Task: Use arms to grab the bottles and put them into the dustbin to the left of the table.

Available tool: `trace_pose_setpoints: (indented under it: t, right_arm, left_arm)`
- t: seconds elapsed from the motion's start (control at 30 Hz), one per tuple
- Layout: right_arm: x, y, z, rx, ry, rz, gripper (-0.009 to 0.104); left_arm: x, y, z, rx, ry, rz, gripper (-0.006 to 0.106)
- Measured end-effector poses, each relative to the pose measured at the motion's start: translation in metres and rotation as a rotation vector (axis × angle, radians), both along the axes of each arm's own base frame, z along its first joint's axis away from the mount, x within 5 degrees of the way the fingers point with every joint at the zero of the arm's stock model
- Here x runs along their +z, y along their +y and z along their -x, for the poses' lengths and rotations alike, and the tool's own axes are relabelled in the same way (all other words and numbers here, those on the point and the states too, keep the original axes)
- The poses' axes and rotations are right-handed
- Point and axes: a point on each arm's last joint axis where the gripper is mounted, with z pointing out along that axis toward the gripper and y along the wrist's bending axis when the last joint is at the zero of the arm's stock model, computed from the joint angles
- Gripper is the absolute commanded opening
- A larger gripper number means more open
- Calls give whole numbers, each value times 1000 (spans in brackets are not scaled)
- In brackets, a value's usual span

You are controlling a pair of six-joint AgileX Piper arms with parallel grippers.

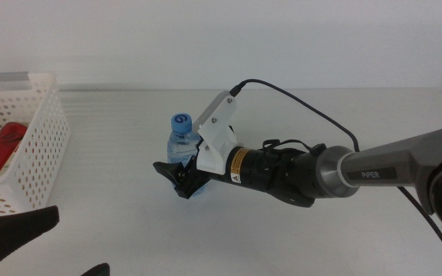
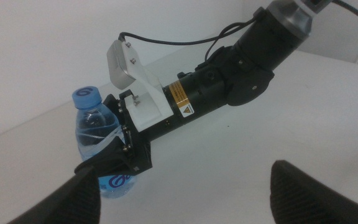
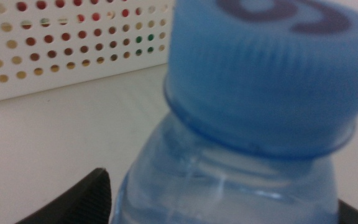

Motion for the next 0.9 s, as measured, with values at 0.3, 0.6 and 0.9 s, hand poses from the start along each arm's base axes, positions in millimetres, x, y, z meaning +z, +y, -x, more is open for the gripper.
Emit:
trace_pose_setpoints:
  t: [0.3,0.6,0.9]
  right_arm:
    - [45,-29,29,-42,56,58,89]
    - [124,-92,98,-147,45,27,81]
    - [149,-145,167,-229,100,-70,79]
  left_arm:
    - [0,0,0,0,0,0,90]
    - [0,0,0,0,0,0,90]
    - [0,0,0,0,0,0,90]
